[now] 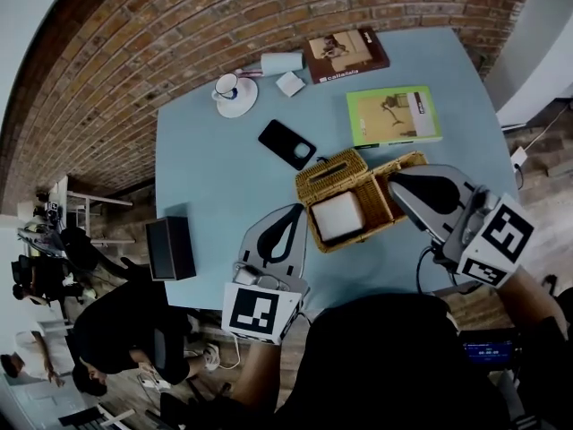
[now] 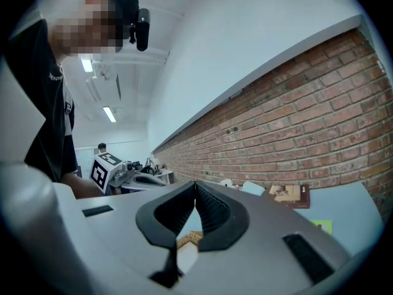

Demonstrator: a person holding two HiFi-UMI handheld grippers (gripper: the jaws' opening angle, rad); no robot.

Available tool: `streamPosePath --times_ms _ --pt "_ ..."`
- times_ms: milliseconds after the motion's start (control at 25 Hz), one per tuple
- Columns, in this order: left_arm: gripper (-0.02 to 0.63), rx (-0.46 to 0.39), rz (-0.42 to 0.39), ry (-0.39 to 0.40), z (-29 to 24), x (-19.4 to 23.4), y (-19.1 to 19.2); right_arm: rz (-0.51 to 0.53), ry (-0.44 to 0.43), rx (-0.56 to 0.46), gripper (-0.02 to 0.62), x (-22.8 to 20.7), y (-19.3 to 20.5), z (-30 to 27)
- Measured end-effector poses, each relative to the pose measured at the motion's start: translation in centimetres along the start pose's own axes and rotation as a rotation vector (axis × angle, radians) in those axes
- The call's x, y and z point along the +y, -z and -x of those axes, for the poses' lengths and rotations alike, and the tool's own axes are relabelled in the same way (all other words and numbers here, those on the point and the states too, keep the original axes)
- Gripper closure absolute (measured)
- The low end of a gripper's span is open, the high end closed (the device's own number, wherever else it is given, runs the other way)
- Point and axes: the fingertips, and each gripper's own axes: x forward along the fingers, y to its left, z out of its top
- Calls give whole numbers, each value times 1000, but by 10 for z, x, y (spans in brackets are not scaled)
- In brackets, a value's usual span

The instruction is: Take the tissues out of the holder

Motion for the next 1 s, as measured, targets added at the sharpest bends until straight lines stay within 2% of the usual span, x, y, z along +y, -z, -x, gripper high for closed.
streamPosePath --times_ms 200,520,720,800,840,1000 --pt "603 51 -13 109 -6 1 26 45 41 68 601 9 14 3" --pt "601 221 -196 391 -46 -32 93 84 150 77 601 8 28 21" --pt "569 323 -303 484 -59 -38 117 79 185 69 601 6 29 31" --pt "533 385 -333 514 -63 -42 130 77 194 66 601 7 31 33" --pt "460 419 -341 533 -64 -45 137 74 197 64 601 7 31 34" --pt "434 508 -369 591 -72 -59 161 63 197 60 601 8 33 34"
